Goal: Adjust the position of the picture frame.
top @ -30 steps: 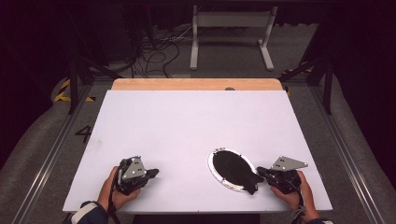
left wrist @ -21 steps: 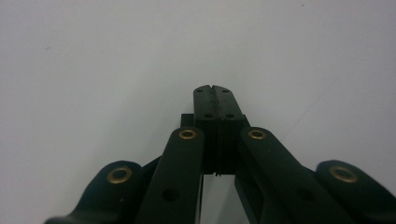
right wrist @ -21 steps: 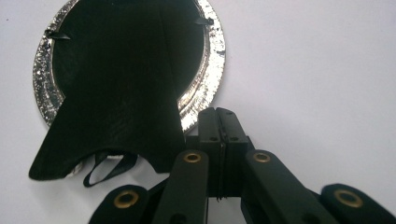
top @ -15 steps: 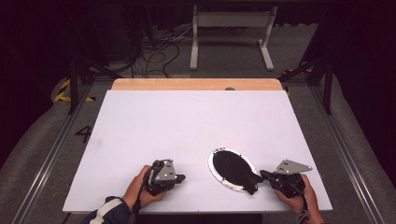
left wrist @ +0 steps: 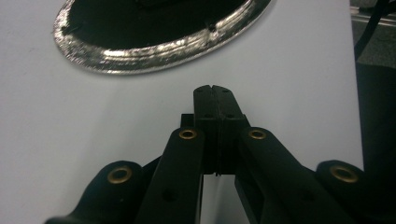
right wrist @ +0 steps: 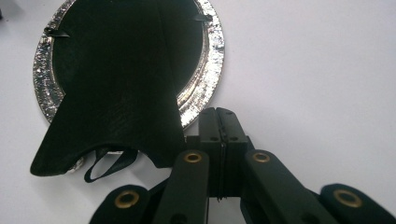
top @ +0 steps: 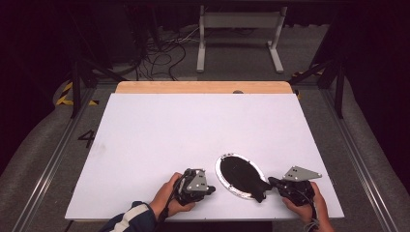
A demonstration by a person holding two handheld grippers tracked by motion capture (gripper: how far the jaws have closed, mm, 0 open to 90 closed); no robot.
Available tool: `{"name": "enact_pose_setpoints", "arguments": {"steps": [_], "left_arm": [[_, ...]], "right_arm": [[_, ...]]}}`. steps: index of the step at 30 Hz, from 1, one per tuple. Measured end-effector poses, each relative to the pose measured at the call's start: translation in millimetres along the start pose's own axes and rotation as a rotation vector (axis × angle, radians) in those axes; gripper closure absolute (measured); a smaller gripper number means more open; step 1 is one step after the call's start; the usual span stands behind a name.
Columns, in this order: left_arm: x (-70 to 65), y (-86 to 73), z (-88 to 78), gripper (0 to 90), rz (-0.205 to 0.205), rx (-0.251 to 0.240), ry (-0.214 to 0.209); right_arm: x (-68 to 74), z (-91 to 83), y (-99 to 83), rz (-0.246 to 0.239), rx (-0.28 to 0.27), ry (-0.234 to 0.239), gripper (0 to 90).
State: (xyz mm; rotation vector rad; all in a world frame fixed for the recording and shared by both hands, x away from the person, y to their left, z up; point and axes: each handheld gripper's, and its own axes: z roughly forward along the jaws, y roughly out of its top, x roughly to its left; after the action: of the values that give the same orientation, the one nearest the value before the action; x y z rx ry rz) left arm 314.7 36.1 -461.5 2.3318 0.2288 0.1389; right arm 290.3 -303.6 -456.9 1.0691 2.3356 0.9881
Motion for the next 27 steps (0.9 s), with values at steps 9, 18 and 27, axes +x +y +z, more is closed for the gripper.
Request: {"name": "enact_pose_setpoints", "arguments": {"steps": [9, 18, 27], "left_arm": [[-5.9, 11.4, 15.8, 89.9, 0.006, -0.012, -0.007], [-6.0, 18.6, 23.3, 89.5, 0.013, -0.012, 0.036], [-3.6, 20.5, 25.0, 89.7, 0.010, -0.009, 0.040]], "right_arm": [[4.9, 3.0, 1.9, 0.006, -0.005, 0.002, 90.0], [8.9, 5.4, 5.2, 0.009, 0.005, 0.006, 90.0], [8.8, 6.0, 4.5, 0.012, -0.004, 0.015, 90.0]]}}
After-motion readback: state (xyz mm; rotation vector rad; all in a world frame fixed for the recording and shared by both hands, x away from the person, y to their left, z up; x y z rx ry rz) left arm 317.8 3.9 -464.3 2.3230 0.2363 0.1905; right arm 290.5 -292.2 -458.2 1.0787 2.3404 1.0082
